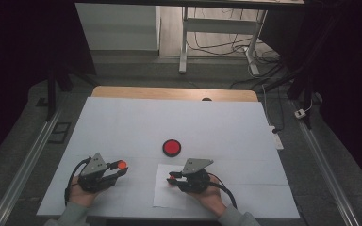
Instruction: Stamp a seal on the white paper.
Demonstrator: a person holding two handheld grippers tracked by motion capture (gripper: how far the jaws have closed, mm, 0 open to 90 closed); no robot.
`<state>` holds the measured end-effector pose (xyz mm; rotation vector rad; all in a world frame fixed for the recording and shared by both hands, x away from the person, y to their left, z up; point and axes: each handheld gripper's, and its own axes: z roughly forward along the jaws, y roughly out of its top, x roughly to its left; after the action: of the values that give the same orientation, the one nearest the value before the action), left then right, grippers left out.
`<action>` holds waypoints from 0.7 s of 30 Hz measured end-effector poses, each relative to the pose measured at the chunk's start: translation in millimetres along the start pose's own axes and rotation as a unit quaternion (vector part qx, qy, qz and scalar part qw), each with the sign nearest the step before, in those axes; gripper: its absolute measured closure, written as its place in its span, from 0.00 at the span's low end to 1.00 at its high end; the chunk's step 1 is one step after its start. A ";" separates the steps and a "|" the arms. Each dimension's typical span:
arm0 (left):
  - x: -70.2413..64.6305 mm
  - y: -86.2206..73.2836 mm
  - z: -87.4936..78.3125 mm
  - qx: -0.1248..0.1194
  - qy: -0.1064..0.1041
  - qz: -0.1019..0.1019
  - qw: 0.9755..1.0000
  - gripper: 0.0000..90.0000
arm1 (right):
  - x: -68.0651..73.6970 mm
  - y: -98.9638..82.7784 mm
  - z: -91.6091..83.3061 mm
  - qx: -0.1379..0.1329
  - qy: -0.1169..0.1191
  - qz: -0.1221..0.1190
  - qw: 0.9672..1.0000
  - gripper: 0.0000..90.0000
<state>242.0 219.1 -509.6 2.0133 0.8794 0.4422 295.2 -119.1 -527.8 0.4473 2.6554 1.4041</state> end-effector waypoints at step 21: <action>-0.2 0.0 0.1 0.000 -0.001 0.001 1.000 0.72 | -0.4 -1.4 4.0 0.006 -0.004 -0.003 1.000 0.81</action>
<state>241.9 219.0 -509.7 2.0155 0.8761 0.4406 296.2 -116.8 -531.3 0.4437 2.6587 1.3823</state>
